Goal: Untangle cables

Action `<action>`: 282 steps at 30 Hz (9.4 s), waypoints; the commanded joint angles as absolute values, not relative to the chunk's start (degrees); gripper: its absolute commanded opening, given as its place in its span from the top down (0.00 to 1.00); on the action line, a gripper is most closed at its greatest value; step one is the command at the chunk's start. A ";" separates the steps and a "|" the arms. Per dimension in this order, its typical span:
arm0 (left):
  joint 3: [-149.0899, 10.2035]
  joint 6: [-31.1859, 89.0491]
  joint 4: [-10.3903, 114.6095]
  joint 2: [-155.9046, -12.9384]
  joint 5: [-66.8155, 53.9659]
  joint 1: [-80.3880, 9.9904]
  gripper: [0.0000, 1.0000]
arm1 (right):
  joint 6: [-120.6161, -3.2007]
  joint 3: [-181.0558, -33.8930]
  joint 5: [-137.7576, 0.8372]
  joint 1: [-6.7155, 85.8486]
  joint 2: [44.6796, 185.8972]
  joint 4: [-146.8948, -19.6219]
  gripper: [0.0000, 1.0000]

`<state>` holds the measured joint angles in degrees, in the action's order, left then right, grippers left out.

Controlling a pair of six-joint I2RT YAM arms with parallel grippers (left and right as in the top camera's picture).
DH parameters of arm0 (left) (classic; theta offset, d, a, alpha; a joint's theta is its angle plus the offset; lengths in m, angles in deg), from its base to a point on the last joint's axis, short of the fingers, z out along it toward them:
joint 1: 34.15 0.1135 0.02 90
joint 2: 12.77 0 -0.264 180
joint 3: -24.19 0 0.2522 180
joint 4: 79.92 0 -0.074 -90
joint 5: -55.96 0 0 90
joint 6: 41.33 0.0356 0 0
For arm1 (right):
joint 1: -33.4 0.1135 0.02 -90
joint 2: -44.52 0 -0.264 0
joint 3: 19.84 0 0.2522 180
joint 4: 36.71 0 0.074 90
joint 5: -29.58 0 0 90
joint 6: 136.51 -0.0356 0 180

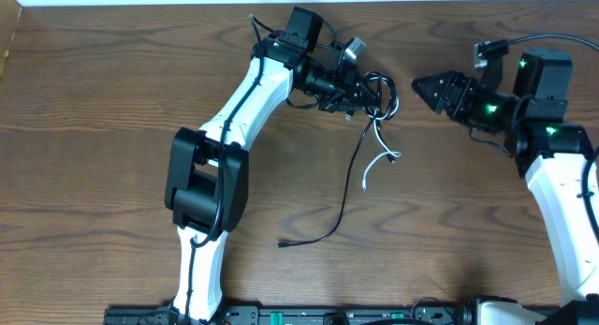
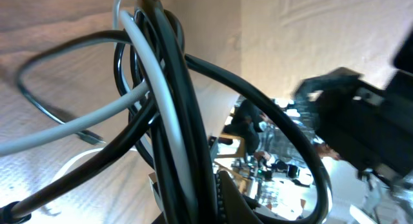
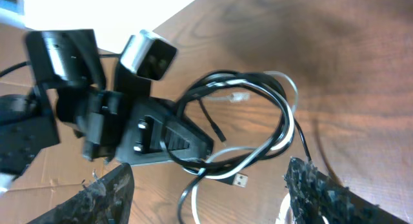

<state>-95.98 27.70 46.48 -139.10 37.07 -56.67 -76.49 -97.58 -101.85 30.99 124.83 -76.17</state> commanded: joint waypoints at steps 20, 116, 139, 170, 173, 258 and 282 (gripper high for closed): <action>-96.24 -51.29 77.02 -137.39 46.16 -54.20 0.93 | -59.37 -98.31 -107.97 25.41 137.68 -79.01 0.42; -98.14 51.98 33.85 -136.80 18.95 -51.38 0.93 | -48.51 -112.58 -101.98 7.69 117.38 -103.01 0.23; -98.56 -14.88 35.40 -129.59 15.34 -51.32 0.93 | -69.82 -112.56 -95.22 38.07 132.13 -97.89 0.27; -98.56 -12.94 44.32 -129.59 11.32 -51.38 0.92 | -85.71 -112.51 -92.64 46.97 146.99 -85.98 0.44; -98.56 -12.98 44.32 -129.59 11.34 -51.38 0.93 | -85.93 -112.51 -91.97 47.66 147.19 -86.05 0.45; -98.56 53.62 35.68 -129.59 37.35 -51.80 0.93 | -65.38 -112.47 -88.71 45.00 141.88 -91.62 0.49; -98.56 44.90 33.17 -129.59 18.56 -53.92 0.93 | -76.79 -110.59 -70.53 44.21 142.03 -98.11 0.99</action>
